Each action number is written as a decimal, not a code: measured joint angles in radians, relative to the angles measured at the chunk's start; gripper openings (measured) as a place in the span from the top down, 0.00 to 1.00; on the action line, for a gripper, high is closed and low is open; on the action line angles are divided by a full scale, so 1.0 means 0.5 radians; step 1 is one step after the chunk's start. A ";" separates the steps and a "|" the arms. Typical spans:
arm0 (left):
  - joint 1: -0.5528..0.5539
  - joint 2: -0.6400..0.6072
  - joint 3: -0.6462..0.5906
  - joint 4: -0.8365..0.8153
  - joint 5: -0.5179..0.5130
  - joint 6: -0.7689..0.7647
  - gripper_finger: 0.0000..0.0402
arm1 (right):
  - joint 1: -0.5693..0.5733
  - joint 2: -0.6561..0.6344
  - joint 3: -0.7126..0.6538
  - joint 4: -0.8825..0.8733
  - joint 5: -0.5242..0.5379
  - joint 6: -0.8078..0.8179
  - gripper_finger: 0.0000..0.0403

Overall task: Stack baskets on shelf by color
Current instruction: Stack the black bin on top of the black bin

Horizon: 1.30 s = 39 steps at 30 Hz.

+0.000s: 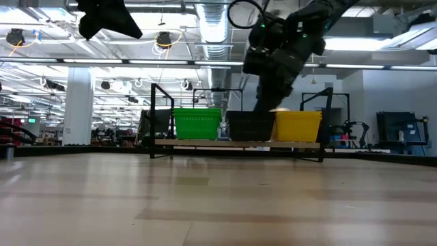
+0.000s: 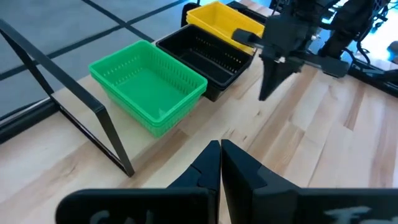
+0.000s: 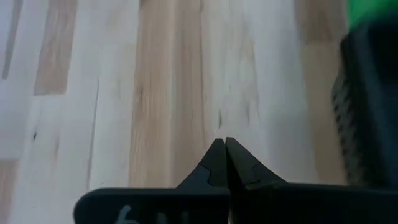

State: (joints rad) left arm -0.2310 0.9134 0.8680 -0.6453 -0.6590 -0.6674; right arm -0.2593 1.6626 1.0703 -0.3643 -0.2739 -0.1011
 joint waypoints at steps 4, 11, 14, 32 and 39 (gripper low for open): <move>0.000 0.000 0.000 -0.004 0.001 0.001 1.00 | -0.027 0.027 0.126 -0.089 0.134 -0.101 1.00; 0.000 0.000 0.000 -0.044 -0.001 -0.014 1.00 | -0.051 -0.005 0.228 -0.214 0.193 -0.143 1.00; 0.000 0.000 0.000 -0.045 -0.002 -0.014 1.00 | -0.021 -0.002 0.227 -0.313 0.252 -0.157 1.00; 0.000 0.001 0.000 -0.036 -0.005 -0.056 1.00 | -0.033 0.105 0.226 -0.267 0.401 -0.337 1.00; 0.000 0.001 0.000 -0.035 -0.005 -0.076 1.00 | -0.106 0.105 0.225 -0.210 0.406 -0.397 1.00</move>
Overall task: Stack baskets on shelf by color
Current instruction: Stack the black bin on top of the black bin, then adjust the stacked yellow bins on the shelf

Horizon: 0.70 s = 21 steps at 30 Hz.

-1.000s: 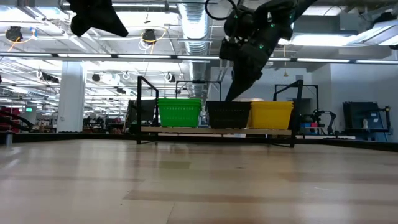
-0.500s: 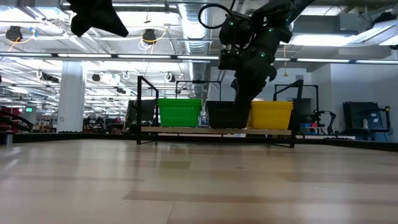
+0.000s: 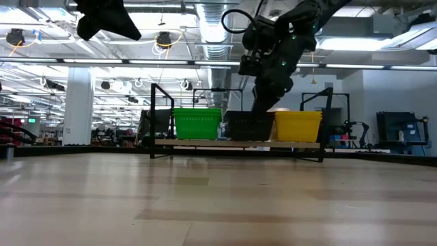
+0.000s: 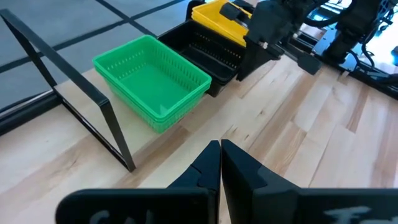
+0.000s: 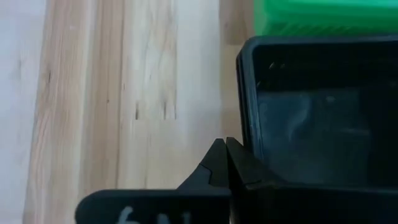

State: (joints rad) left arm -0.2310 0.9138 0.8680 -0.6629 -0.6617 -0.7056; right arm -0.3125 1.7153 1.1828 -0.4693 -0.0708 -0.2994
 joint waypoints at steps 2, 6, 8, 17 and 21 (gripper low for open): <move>0.000 0.000 0.000 0.000 0.000 -0.006 1.00 | -0.016 0.000 0.000 0.025 0.000 -0.002 1.00; 0.000 0.000 0.000 -0.001 0.000 -0.006 1.00 | -0.043 0.000 0.000 0.089 0.000 -0.002 1.00; 0.000 0.000 0.000 -0.001 0.000 -0.006 1.00 | -0.050 0.000 0.000 0.111 0.000 -0.001 1.00; 0.000 0.000 0.000 -0.011 -0.012 -0.006 1.00 | -0.025 0.000 0.000 0.179 -0.006 0.031 1.00; 0.000 0.000 0.000 -0.014 -0.014 -0.006 1.00 | 0.010 -0.008 0.120 -0.053 -0.022 0.088 1.00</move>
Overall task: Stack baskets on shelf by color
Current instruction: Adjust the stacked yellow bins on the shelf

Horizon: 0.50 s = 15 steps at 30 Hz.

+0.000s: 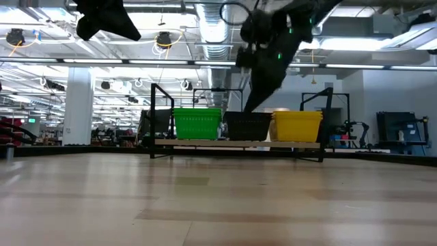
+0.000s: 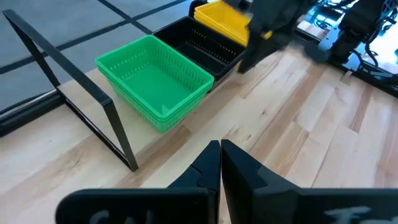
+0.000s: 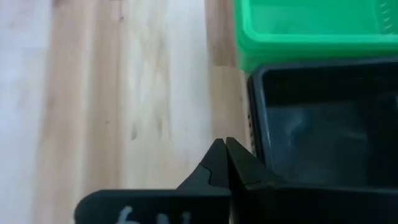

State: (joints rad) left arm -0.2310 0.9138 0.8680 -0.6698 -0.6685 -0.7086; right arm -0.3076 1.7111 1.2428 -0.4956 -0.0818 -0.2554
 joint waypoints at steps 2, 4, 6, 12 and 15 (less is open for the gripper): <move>0.000 0.000 0.000 0.000 0.000 -0.006 1.00 | 0.039 -0.040 0.120 -0.187 -0.001 -0.019 1.00; 0.000 0.000 0.000 0.000 0.000 -0.006 1.00 | 0.069 -0.106 0.219 -0.316 0.000 -0.064 1.00; 0.000 0.000 0.000 0.001 -0.001 -0.006 1.00 | 0.083 -0.170 0.269 -0.376 0.000 -0.096 1.00; 0.000 0.001 0.000 -0.006 0.004 -0.006 1.00 | -0.060 -0.269 0.197 -0.667 0.092 -0.088 1.00; 0.000 0.001 0.000 -0.026 0.005 -0.006 1.00 | -0.114 -0.270 0.094 -0.668 0.207 -0.131 1.00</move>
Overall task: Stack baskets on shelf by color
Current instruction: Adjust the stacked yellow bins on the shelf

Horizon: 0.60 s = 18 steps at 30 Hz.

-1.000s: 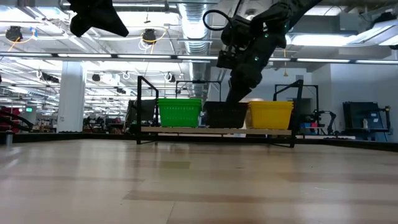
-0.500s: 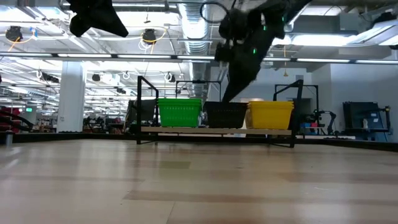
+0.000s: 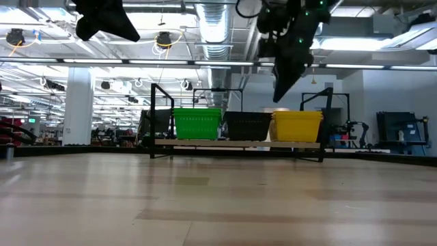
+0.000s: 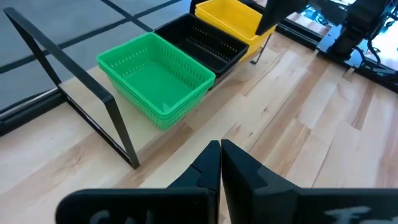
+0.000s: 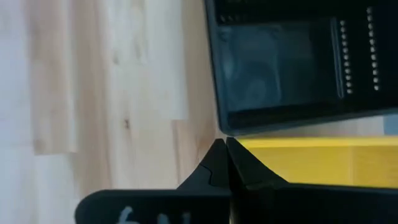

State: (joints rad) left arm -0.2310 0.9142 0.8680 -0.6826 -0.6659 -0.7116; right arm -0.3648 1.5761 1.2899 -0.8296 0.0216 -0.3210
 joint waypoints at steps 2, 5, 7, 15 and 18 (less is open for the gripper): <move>0.000 0.000 0.000 -0.011 0.010 0.000 1.00 | -0.034 0.000 -0.041 0.008 0.010 -0.005 1.00; 0.000 0.000 0.000 -0.014 0.012 0.000 1.00 | -0.076 -0.001 -0.060 0.053 0.047 -0.049 1.00; 0.000 0.000 0.000 -0.015 0.012 0.000 1.00 | -0.095 -0.004 -0.060 0.084 0.161 -0.066 1.00; 0.000 0.000 0.000 -0.015 0.012 -0.014 1.00 | -0.205 -0.021 -0.106 0.037 0.178 -0.140 1.00; 0.000 0.000 0.000 -0.015 0.012 -0.014 1.00 | -0.216 -0.021 -0.167 -0.001 0.170 -0.138 1.00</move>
State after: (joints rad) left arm -0.2310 0.9142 0.8680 -0.6899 -0.6601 -0.7189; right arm -0.4731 1.5657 1.2064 -0.8300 0.1064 -0.3901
